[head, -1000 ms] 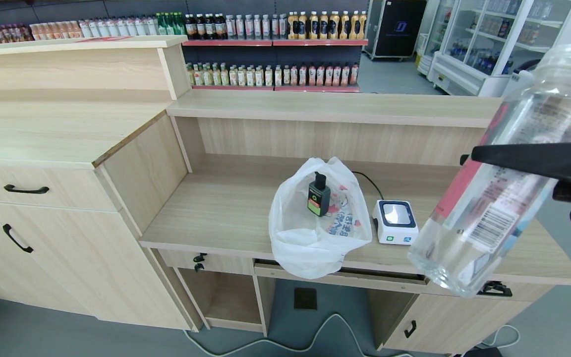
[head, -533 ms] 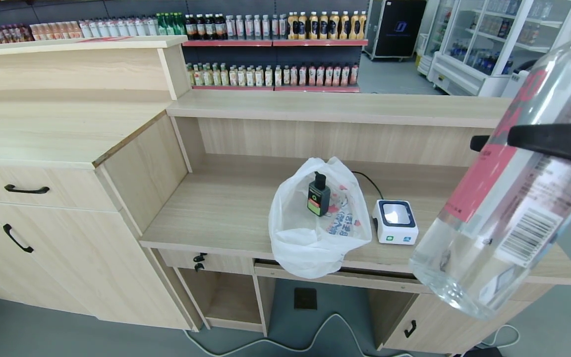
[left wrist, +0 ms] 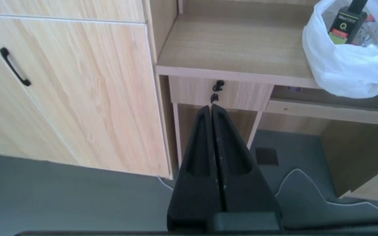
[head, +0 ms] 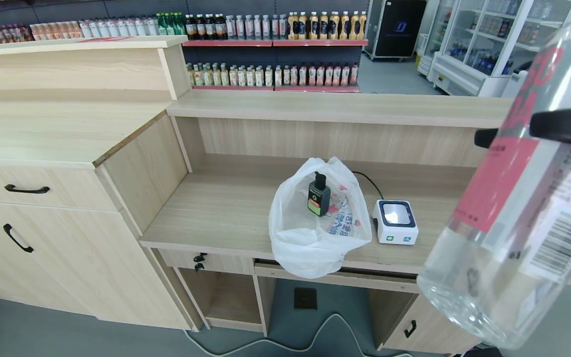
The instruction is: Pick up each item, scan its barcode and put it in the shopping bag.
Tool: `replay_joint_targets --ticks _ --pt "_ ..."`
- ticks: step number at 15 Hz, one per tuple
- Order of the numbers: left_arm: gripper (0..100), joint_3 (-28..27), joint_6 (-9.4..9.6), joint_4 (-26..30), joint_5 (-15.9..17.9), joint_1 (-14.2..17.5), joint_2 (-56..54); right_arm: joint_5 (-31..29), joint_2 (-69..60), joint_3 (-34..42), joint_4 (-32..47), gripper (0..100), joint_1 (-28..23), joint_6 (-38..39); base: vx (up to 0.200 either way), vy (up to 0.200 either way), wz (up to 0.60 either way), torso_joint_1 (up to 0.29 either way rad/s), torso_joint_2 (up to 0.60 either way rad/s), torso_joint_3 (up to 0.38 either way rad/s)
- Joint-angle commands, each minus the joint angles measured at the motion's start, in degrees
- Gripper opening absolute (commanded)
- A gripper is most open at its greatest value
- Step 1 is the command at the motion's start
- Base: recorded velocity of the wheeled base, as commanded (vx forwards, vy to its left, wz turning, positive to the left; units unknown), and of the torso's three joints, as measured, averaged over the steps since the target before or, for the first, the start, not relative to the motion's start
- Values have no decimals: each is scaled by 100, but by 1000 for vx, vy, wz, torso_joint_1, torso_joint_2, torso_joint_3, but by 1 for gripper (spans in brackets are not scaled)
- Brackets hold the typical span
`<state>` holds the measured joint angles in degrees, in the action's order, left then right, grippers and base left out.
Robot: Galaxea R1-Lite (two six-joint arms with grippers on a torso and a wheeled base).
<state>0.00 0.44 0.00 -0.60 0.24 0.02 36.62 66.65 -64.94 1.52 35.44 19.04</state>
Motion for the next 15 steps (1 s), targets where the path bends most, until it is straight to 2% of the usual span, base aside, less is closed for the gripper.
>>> replay_joint_targets --ticks 1,3,7,8,11,13,15 --pt "0 0 0 0 -2 2 -2 12 -99 -142 340 0 68 12 0 0 0 0 0 0" --pt "0 0 0 0 -2 2 -2 12 -82 -405 797 0 68 3 0 0 0 0 0 0" --pt "0 0 0 0 -2 2 -2 -23 103 -792 850 0 244 -23 0 0 0 0 0 0" --pt "0 0 0 0 -2 2 -2 -120 138 -801 850 0 376 -23 0 0 0 0 0 0" --pt "0 0 0 0 -2 2 -2 -999 261 -827 850 0 1035 -41 0 0 0 0 0 0" --pt "0 0 0 0 -2 2 -2 -1113 270 -739 876 0 1070 -41 0 0 0 0 0 0" --pt "0 0 0 0 -2 2 -2 -1271 244 -537 885 0 868 -102 0 0 0 0 0 0"
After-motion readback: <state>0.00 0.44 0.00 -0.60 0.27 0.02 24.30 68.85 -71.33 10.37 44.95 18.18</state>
